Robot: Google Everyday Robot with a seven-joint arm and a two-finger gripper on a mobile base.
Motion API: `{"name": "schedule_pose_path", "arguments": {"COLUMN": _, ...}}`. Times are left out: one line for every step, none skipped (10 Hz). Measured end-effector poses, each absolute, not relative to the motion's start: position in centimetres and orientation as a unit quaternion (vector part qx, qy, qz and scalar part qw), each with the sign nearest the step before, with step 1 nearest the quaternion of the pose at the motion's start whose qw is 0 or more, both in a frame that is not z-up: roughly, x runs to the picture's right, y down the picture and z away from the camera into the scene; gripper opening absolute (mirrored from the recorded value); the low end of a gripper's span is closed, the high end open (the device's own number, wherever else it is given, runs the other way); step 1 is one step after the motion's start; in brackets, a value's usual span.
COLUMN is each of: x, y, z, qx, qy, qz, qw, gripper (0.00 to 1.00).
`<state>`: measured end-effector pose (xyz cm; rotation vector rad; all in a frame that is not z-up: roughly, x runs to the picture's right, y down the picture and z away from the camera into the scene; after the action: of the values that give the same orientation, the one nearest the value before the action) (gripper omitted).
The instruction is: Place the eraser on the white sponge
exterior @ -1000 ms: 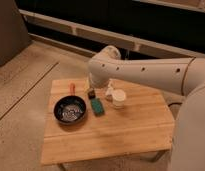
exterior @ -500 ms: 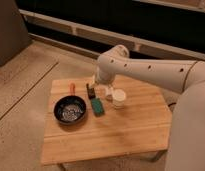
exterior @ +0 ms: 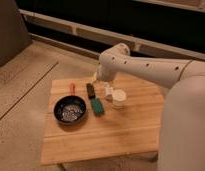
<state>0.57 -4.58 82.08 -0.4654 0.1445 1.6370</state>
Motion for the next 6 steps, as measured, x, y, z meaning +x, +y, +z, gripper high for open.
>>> {"name": "schedule_pose_path", "arguments": {"x": 0.1, "y": -5.2, "z": 83.2, "qx": -0.209, "qy": 0.068, "qz": 0.727, "qw": 0.650, "gripper": 0.65}}
{"name": "schedule_pose_path", "arguments": {"x": -0.4, "y": -5.3, "z": 84.0, "qx": -0.214, "qy": 0.073, "qz": 0.727, "qw": 0.649, "gripper": 0.65}}
{"name": "schedule_pose_path", "arguments": {"x": -1.1, "y": -4.9, "z": 85.3, "qx": -0.224, "qy": 0.083, "qz": 0.721, "qw": 0.650, "gripper": 0.65}}
{"name": "schedule_pose_path", "arguments": {"x": -1.8, "y": -4.2, "z": 86.5, "qx": -0.233, "qy": 0.098, "qz": 0.711, "qw": 0.657, "gripper": 0.65}}
{"name": "schedule_pose_path", "arguments": {"x": -2.9, "y": -3.5, "z": 87.7, "qx": -0.243, "qy": 0.113, "qz": 0.693, "qw": 0.669, "gripper": 0.65}}
{"name": "schedule_pose_path", "arguments": {"x": -3.8, "y": -3.2, "z": 88.6, "qx": -0.251, "qy": 0.122, "qz": 0.681, "qw": 0.677, "gripper": 0.65}}
